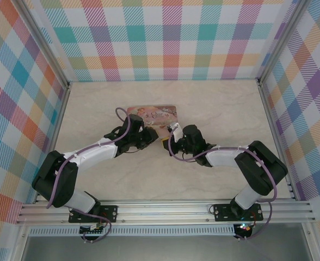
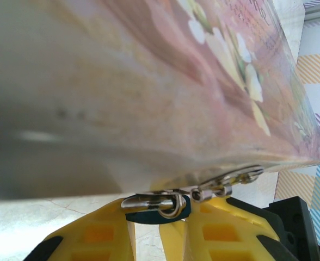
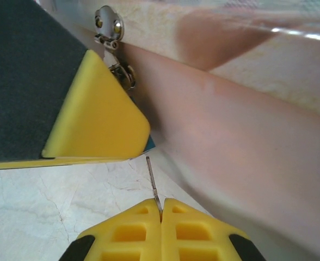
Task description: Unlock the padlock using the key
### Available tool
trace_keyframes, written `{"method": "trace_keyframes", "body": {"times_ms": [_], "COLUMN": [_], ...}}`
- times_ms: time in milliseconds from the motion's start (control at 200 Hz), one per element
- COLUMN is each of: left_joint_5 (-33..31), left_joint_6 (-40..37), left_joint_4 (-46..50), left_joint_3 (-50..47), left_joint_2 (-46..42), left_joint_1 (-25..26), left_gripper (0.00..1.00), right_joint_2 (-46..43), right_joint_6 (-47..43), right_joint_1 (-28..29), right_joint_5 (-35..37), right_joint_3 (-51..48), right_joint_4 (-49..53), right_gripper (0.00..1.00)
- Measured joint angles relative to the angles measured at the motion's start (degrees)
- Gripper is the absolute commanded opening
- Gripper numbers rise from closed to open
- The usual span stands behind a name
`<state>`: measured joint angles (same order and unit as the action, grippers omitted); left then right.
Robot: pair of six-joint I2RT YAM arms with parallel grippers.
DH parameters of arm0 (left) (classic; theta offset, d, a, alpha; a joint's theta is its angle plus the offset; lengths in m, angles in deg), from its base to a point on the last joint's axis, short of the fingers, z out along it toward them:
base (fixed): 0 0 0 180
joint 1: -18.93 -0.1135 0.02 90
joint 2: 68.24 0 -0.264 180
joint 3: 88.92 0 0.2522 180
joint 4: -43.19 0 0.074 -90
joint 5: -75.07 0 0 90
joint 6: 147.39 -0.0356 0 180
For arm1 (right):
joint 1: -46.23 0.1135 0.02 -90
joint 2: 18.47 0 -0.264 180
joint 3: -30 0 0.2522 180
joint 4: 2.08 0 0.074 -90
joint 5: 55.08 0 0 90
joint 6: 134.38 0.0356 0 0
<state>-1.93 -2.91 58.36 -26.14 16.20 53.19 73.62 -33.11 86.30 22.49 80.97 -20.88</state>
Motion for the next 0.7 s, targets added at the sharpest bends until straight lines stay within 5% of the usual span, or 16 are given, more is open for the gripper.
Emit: {"method": "trace_keyframes", "body": {"times_ms": [700], "left_joint_5": [0.04], "left_joint_6": [0.17], "left_joint_4": [0.0], "left_joint_3": [0.0], "left_joint_2": [-0.31], "left_joint_1": [0.0], "left_gripper": [0.13], "right_joint_2": [1.18], "right_joint_6": [0.02], "right_joint_1": [-0.04], "right_joint_5": [-2.43], "right_joint_3": [0.0], "right_joint_4": [-0.98], "right_gripper": [0.0]}}
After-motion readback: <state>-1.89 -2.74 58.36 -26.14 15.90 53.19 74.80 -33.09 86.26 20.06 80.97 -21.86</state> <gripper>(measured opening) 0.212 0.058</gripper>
